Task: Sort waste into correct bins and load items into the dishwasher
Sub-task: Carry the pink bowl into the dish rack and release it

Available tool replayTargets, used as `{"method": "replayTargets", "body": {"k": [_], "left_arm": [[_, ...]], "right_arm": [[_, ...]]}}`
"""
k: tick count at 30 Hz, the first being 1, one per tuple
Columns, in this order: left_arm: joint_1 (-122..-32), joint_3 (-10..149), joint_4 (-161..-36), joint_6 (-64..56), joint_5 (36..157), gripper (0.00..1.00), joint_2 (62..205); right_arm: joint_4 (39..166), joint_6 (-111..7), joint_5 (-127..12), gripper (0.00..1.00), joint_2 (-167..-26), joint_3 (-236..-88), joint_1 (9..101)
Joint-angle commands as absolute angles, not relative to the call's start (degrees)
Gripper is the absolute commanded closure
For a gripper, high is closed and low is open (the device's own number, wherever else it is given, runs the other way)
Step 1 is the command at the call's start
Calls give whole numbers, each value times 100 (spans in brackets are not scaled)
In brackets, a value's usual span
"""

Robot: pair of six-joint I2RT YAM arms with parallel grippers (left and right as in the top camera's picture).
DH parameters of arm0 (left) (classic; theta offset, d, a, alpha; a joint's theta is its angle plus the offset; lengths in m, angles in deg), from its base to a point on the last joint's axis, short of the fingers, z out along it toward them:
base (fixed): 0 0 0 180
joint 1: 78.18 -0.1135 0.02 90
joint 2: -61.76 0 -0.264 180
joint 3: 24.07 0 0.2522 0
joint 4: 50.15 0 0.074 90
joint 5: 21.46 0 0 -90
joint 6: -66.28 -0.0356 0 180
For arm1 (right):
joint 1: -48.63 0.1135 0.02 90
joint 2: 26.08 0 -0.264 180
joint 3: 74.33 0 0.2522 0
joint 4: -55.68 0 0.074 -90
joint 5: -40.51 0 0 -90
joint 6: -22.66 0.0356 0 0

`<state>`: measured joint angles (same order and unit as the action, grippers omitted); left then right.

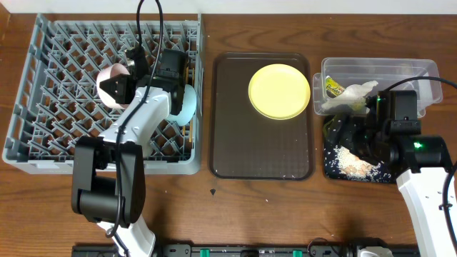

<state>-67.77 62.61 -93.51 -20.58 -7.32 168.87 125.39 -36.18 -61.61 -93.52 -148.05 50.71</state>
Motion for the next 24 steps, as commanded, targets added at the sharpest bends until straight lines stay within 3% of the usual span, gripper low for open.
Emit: {"method": "replayTargets", "body": {"k": [1,24], "left_arm": [[-6875,6189,-9465,-2071,-909,92,16924],[-6403,6028,-9766,-1870,-406,92,16924]], "right_arm": [[12545,-3675,-6130,11,-9347,-14871,5030],[12552,-3675,-6130,11,-9347,-14871,5030]]}}
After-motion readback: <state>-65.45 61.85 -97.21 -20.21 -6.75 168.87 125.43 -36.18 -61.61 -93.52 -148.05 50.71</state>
